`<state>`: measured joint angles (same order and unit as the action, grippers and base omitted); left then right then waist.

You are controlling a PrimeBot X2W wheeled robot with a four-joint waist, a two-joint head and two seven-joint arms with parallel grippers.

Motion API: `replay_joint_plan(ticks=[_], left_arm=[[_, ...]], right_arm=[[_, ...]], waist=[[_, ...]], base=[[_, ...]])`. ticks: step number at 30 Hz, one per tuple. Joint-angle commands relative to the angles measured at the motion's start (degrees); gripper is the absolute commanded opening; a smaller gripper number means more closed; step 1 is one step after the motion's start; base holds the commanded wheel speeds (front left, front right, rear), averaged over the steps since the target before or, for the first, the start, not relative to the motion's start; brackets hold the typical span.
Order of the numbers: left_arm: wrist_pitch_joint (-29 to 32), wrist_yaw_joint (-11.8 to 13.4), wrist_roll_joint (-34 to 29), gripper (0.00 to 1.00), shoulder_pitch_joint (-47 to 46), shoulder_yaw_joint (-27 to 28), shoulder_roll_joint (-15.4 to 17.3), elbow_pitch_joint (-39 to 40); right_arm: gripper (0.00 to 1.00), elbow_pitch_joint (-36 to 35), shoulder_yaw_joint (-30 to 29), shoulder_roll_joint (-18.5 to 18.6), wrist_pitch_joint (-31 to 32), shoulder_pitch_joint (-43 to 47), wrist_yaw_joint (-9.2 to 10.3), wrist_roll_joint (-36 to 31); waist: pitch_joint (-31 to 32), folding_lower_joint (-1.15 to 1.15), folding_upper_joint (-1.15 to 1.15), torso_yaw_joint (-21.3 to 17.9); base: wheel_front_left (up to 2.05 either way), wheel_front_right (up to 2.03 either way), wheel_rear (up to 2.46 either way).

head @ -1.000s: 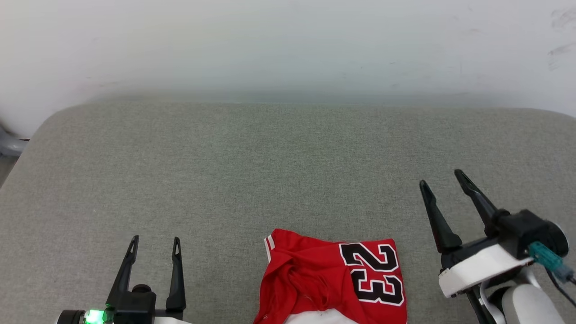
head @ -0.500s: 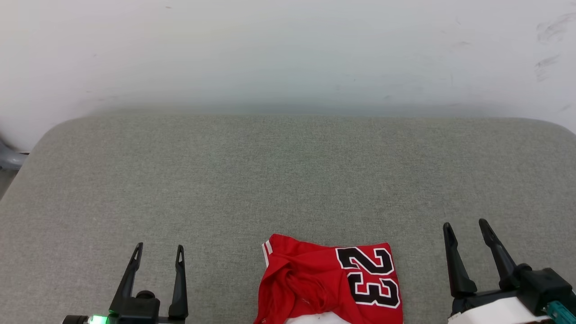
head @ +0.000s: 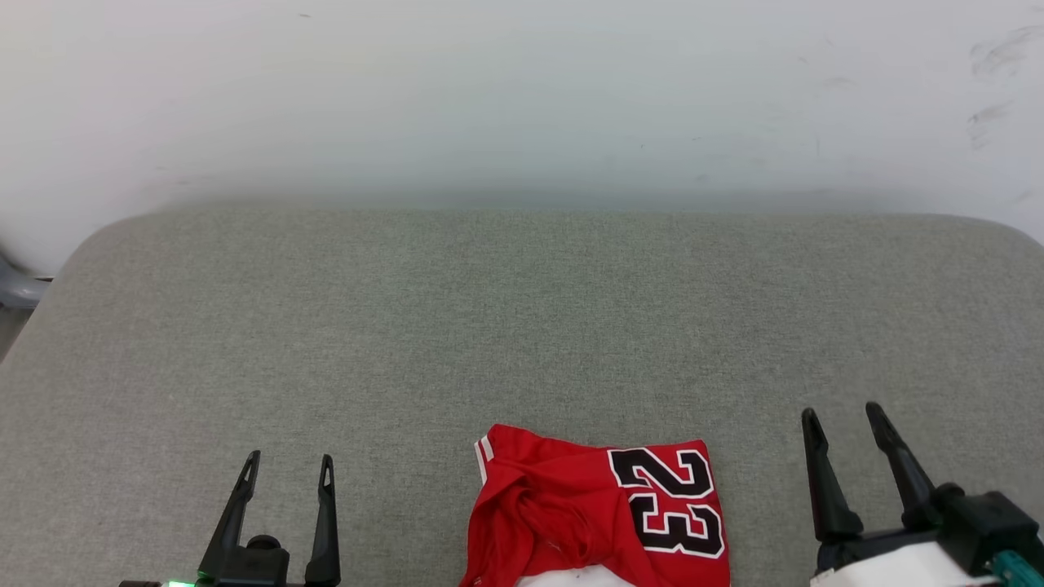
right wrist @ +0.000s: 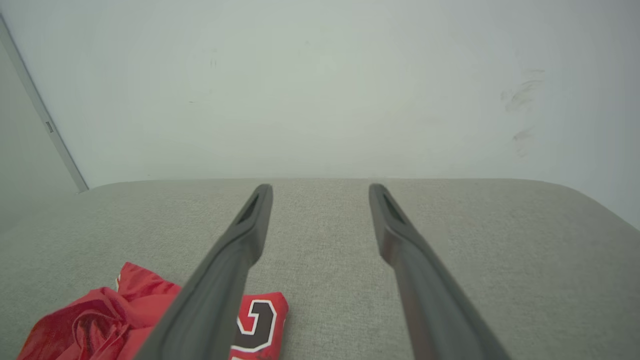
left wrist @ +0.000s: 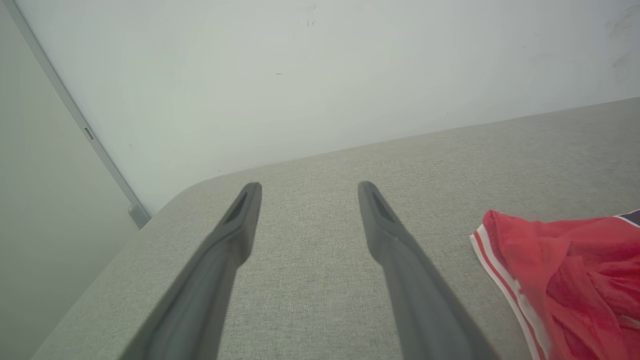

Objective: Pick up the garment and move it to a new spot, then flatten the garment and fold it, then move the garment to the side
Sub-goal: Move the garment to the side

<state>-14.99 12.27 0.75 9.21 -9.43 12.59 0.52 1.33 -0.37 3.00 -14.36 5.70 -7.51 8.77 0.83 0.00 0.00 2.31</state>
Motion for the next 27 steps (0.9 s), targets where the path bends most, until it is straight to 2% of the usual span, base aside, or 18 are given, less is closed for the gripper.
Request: replay_joint_plan(ticks=[1, 5, 8, 14, 17, 22, 27], left_arm=[[-0.3, 0.2, 0.2, 1.0, 0.4, -0.1, 0.3, -0.1], [-0.3, 0.0, 0.4, 1.0, 0.1, -0.2, 0.1, -0.3], [-0.3, -0.1, 0.3, 1.0, -0.4, -0.3, 0.1, -0.4], [-0.3, 0.1, 0.3, 1.0, -1.0, -0.5, -0.2, -0.5], [-0.3, 0.1, 0.4, 1.0, -1.4, -0.5, -0.3, -0.6], [-0.2, 0.2, 0.5, 1.0, -2.1, -0.6, -0.6, -0.8], [-0.3, 0.3, 0.5, 1.0, -2.7, -0.7, -0.9, -0.8]], right_arm=[[1.0, -0.5, 0.0, -0.3, 0.0, -1.3, 0.05, -0.1], [1.0, -2.2, 0.5, -0.2, 2.7, -6.2, 0.05, -2.4], [1.0, -3.6, 2.5, 2.7, 6.9, -11.3, 0.05, -2.0], [1.0, -3.8, 11.6, 10.6, 19.7, -21.5, 0.05, 5.9], [1.0, -2.9, 17.4, 14.3, 28.1, -23.8, 0.05, 11.0], [1.0, -1.2, 25.2, 20.0, 40.1, -24.2, 0.06, 17.6], [1.0, 1.4, 28.2, 23.0, 46.7, -22.4, 0.05, 22.9]], waist=[[-0.1, 0.0, 0.0, 0.0], [-0.4, 0.0, 0.0, -0.1], [-0.7, 0.0, 0.0, 0.0], [-1.8, 0.0, 0.0, 0.2], [-2.3, 0.0, 0.0, 0.6], [-3.0, 0.0, 0.0, 1.1], [-4.0, 0.0, 0.0, 1.7]], base=[[0.0, 0.0, 0.0], [0.0, 0.0, 0.0], [0.0, 0.0, 0.0], [0.0, 0.0, 0.0], [0.0, 0.0, 0.0], [0.0, 0.0, 0.0], [0.0, 0.0, 0.0]])
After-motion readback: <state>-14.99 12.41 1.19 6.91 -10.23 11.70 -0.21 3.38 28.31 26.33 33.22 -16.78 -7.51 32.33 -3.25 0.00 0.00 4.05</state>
